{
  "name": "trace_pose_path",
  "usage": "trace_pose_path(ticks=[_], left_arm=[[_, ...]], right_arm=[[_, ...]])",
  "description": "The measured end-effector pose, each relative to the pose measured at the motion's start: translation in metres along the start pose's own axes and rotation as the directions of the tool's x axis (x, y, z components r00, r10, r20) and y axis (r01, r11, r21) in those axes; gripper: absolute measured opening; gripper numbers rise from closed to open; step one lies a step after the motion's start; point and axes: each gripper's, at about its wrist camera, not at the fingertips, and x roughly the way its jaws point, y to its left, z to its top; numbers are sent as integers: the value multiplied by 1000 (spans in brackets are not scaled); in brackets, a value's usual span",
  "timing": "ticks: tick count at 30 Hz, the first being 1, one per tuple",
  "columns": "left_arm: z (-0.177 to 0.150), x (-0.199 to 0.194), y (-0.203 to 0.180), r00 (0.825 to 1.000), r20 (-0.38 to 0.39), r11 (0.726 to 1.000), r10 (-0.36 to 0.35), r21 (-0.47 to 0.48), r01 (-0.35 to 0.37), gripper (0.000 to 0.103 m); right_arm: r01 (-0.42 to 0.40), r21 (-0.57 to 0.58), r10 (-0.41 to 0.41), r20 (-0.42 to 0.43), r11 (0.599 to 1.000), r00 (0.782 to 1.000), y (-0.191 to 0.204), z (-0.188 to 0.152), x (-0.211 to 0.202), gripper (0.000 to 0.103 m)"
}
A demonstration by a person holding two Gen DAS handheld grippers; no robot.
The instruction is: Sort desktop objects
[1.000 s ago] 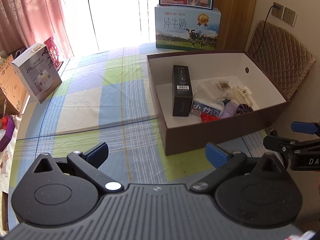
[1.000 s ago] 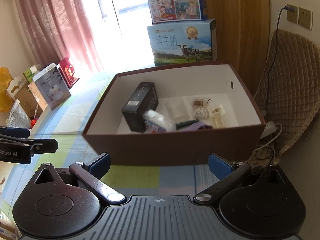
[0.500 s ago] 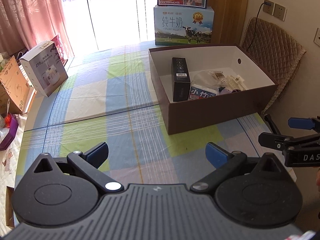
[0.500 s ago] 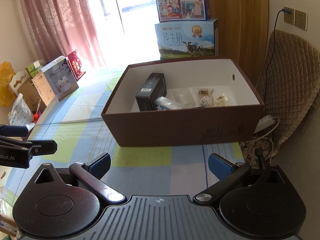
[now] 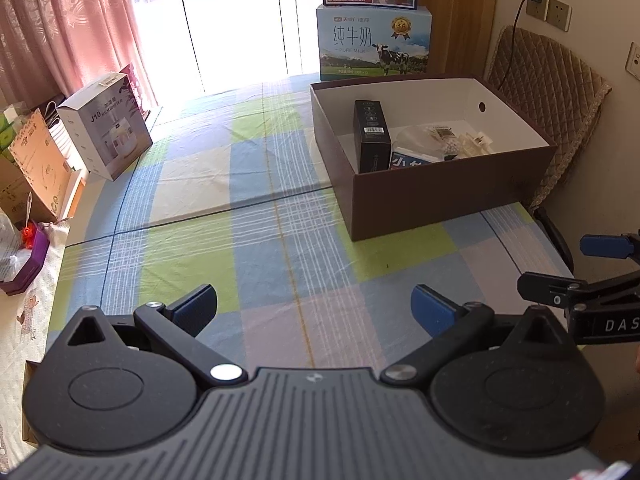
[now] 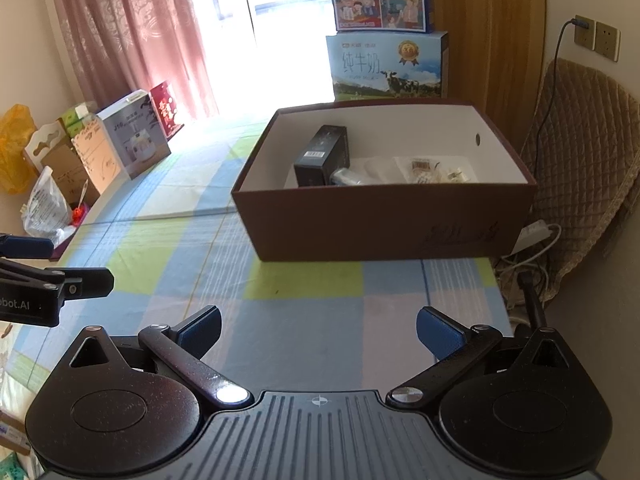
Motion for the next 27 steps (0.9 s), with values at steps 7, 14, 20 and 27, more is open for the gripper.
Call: trace_pose_path(ticks=[7,14,20,27], left_arm=[[-14,-5,1,1000,-15,1000,2,5,-2,102],[-21,-7,2,1000,-21,1000,4,4,-4,102],[-26,-6,4,1000,-28,1000,3,4,-3,102],[-24,-3,3,1000,-28,1000,-3,10,3,102]], right_arm=[[-7,0,7,-17,1000,1000,9,-11,-2,101],[-3,2,3,-29,1000,1000,16,-17,-3,101],[-8,-2,8,-42,1000,999,21,-21,-1,101],[-3,-6,3,-47,1000,999,23,-22,0,101]])
